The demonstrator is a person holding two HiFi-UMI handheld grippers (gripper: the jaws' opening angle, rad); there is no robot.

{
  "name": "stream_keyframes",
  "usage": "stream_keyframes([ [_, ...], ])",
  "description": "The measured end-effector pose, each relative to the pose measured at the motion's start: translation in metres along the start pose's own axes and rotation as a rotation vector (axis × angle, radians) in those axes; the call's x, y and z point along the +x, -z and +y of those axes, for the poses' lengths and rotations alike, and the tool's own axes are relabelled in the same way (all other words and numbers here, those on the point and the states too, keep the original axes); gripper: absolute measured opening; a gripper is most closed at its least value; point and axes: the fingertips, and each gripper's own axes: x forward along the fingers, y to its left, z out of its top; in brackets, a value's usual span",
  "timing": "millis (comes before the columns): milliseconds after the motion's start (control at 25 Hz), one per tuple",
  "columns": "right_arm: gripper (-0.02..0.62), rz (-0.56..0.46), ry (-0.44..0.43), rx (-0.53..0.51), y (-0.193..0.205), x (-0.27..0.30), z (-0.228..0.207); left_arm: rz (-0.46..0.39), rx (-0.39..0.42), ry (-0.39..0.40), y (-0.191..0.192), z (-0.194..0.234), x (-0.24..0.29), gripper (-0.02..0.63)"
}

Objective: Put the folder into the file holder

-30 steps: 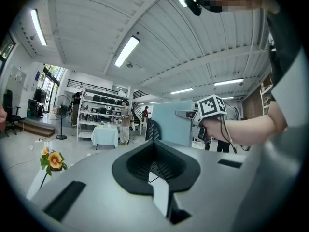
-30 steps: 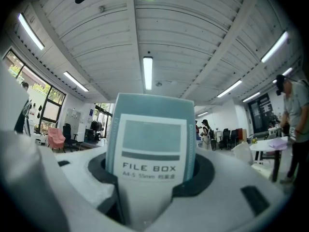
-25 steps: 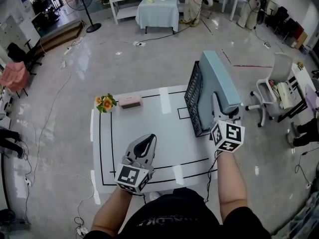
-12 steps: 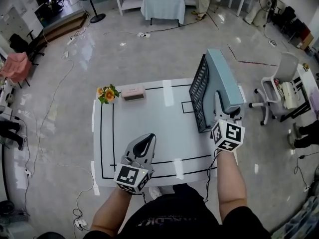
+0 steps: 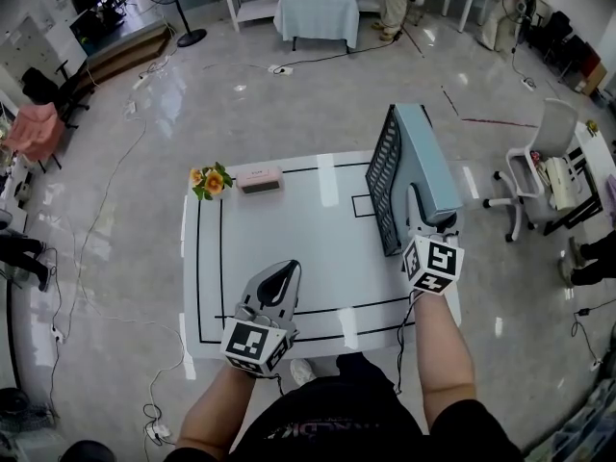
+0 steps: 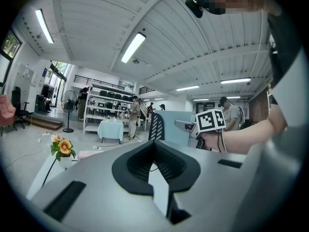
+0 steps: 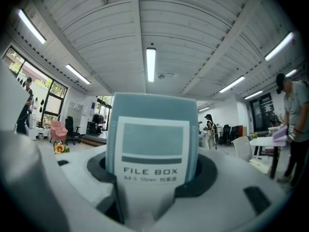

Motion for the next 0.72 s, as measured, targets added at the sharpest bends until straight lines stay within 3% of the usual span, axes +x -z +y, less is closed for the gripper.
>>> stream_keyframes([
  [720,0.319,-0.041,0.019,-0.03,-0.017,-0.042,-0.003,-0.044,-0.033,-0.025,-0.007,0.002,-0.036,0.003],
])
